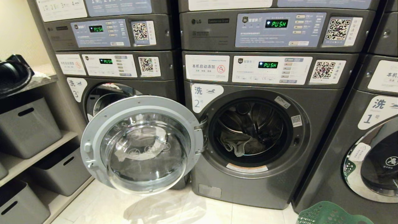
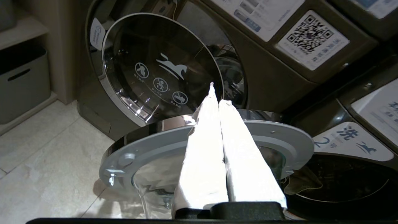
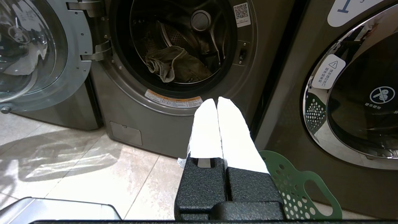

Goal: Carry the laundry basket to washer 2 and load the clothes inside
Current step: Close the washing machine door with the left hand

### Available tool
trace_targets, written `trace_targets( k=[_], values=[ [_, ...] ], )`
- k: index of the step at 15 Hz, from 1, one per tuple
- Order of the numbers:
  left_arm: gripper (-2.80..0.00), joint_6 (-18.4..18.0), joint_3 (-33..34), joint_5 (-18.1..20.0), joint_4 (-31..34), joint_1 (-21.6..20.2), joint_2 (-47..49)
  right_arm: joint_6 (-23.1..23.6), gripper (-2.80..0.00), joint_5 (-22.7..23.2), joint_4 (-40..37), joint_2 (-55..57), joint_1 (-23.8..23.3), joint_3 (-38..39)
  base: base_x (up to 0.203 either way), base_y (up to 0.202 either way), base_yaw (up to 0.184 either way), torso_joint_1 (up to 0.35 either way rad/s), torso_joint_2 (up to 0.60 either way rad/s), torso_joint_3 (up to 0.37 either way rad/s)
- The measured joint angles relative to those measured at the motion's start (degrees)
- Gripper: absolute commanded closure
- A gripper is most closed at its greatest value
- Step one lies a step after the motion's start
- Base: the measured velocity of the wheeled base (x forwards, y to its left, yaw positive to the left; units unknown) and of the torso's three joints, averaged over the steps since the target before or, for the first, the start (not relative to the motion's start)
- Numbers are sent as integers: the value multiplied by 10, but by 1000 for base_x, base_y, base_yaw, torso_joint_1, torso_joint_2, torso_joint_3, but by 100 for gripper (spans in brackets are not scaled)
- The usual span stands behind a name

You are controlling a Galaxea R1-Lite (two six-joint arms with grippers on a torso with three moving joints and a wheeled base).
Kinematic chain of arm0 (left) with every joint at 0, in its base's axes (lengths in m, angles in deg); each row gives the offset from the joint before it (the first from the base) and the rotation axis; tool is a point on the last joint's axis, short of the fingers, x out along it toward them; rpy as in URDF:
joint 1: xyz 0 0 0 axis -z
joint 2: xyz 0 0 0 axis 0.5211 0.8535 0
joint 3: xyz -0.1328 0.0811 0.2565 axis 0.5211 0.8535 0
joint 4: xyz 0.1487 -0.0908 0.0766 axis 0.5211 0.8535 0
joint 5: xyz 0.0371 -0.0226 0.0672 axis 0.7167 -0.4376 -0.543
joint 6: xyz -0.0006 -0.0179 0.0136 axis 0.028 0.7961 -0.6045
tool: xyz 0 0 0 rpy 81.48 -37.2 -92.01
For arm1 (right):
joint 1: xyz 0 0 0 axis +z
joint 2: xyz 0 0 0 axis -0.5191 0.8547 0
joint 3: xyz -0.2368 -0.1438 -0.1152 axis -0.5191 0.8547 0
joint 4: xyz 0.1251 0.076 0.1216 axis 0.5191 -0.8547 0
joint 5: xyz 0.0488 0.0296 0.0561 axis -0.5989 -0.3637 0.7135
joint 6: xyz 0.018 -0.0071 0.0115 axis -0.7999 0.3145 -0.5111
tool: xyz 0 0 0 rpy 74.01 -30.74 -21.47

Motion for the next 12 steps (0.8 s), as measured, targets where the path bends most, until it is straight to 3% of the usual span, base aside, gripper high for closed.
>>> trace_targets(
  k=[3,8,12],
  values=[
    [0,2,-5,14,-20,-3,69,-3,0,0,0,0,0,0,0,0,0,0,0,0],
    [0,0,-7,71,-26,0,149,-5,0,-1,0,0,0,0,0,0,0,0,0,0],
    [0,-1,-8,72,-103,4,208,-5,0,-2,0,0,0,0,0,0,0,0,0,0]
  ],
)
